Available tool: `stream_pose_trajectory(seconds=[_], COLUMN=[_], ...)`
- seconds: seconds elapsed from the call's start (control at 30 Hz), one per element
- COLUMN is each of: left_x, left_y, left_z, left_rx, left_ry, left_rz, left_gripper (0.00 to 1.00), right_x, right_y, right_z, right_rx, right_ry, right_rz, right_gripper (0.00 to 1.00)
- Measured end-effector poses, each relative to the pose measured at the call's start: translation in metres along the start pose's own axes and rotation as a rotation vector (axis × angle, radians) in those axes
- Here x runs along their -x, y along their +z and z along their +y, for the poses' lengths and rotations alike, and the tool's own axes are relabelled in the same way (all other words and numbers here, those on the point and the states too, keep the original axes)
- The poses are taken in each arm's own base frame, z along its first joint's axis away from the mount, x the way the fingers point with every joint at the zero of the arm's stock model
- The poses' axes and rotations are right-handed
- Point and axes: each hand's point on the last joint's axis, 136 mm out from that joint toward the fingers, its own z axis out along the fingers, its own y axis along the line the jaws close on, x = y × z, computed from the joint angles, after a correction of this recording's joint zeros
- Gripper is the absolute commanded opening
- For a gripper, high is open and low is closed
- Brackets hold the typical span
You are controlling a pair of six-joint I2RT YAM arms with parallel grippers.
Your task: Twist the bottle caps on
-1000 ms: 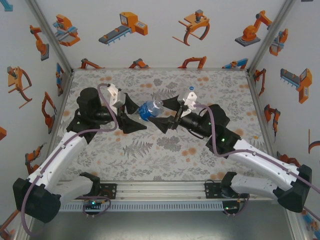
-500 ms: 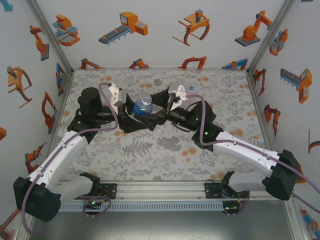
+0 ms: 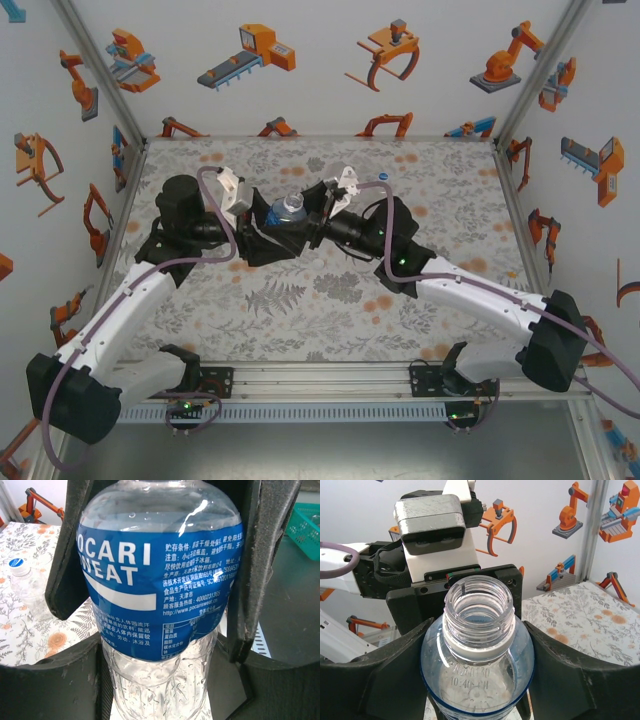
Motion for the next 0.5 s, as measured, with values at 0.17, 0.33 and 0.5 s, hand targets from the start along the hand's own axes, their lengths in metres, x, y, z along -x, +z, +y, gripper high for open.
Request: stream_pose_trajectory(seconds=[0.17, 0.33, 0.5], left_x=[0.0003, 0.0006, 0.0011], left_y=[0.0000, 0.0000, 0.0002], left_z=[0.0027, 0.0059, 0.0080], left_rx=[0.015, 0.033, 0.042], left_ry=[-0.003, -0.008, -0.010], left_rz=[0.000, -0.001, -0.003], left_gripper=[0.71, 0.73, 0.73], right_x=[0.0003, 0.0007, 0.0041], right_y=[0.0007, 0.0029, 0.0038], right_z=[-0.0022, -0.0040, -0.0078], right_rx=[-0.024, -0.080, -0.150], right_ry=[0.008, 0.024, 0.032], right_rz=[-0.005, -0.020, -0.047], right_gripper=[0.25, 0.21, 0.19])
